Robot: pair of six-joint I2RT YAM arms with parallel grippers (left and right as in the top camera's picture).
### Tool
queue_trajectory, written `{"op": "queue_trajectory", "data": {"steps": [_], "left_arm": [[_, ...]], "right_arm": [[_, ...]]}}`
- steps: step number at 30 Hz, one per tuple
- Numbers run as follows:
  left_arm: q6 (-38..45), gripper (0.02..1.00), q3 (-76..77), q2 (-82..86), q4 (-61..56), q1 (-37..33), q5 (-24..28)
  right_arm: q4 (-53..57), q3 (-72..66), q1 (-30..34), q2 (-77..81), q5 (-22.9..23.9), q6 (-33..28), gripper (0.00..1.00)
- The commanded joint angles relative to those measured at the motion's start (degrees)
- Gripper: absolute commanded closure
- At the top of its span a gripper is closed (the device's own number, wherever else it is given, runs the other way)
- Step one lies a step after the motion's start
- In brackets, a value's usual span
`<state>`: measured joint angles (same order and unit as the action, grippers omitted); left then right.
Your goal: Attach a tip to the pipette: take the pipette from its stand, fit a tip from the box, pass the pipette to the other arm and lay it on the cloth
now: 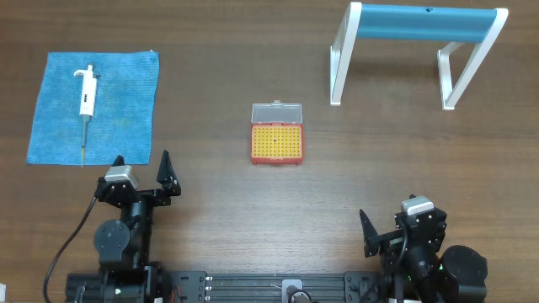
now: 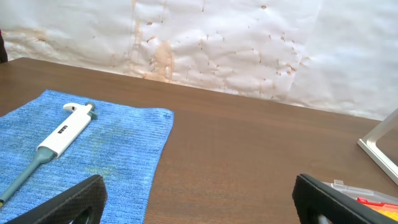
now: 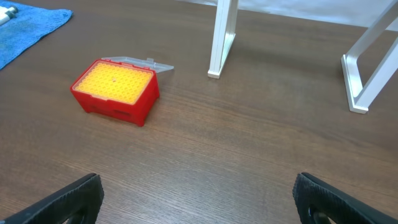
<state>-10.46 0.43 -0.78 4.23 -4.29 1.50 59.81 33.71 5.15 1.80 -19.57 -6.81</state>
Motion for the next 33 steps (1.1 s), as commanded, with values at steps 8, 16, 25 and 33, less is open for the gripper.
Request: {"op": "queue_trajectory", "data": {"steps": [8, 16, 25, 33], "left_arm": [[-0.46, 0.053, -0.11, 0.57, 0.37, 0.15, -0.87], [-0.46, 0.053, -0.11, 0.57, 0.37, 0.15, -0.87], [-0.46, 0.056, -0.11, 0.57, 0.37, 0.15, -0.87], [-0.46, 0.053, -0.11, 0.57, 0.37, 0.15, -0.87]], "right_arm": [[-22.47, -7.56, 0.35, -0.48, 9.68, -2.12, 0.016], [-51.3, -25.7, -1.86, -0.9, 14.53, -2.12, 0.016], [-53.31, -31.17, -6.47, -1.75, 19.43, -2.08, 0.016], [-55.84, -33.51, -6.78, -1.75, 17.66, -2.08, 0.016]]}}
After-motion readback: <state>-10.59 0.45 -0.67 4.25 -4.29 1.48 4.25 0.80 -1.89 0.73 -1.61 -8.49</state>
